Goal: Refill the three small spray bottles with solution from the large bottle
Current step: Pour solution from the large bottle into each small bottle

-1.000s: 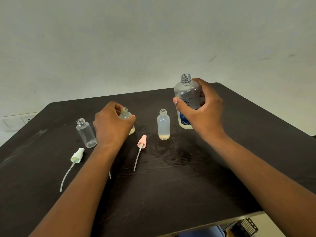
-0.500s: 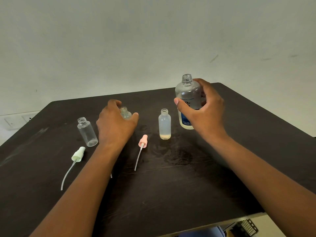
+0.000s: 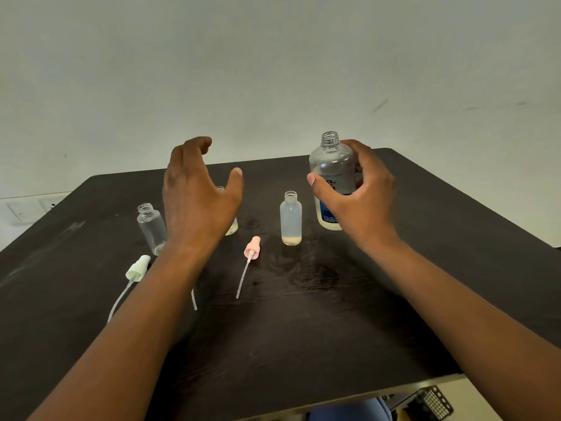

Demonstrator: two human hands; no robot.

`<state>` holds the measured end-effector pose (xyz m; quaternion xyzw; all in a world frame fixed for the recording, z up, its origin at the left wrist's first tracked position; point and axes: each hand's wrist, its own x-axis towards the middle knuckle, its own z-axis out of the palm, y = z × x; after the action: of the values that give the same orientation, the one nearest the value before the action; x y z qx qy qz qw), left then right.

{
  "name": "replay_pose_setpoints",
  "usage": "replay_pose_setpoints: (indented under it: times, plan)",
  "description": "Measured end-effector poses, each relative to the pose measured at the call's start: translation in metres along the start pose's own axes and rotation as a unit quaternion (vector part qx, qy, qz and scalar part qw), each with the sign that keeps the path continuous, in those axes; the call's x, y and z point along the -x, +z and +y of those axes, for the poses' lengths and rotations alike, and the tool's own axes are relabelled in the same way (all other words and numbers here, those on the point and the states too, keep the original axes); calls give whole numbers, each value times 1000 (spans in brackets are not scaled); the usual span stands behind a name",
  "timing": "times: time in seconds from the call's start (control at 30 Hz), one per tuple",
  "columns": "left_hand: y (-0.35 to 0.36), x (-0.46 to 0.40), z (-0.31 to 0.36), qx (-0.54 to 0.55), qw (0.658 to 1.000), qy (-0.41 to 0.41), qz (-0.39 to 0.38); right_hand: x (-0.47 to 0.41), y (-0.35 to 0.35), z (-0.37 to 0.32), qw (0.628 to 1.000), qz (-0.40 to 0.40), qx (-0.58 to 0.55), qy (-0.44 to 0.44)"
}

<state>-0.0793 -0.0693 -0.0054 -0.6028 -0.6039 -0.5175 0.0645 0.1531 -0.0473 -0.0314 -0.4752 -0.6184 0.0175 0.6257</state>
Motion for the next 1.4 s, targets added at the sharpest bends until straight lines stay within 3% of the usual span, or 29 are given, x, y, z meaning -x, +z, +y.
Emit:
replay_pose_setpoints:
  times: [0.17,0.3,0.83,1.17,1.4]
  plan:
    - [-27,4,-16,-48,999,2,1,0,-1,0,999,-1,8,-48]
    - [-48,17,-44,-79,996,-11,44,-1,-2,0,997,-6,14,-77]
    - [-59,36,-67,-148,974,-172,22,0,-7,-3,993,4,22,-120]
    - [-59,35,-70,-137,980,-142,25,0,-5,1,993,3,19,-120]
    - [-60,34,-59,-116,988,-54,86,0,-5,2,992,12,23,-123]
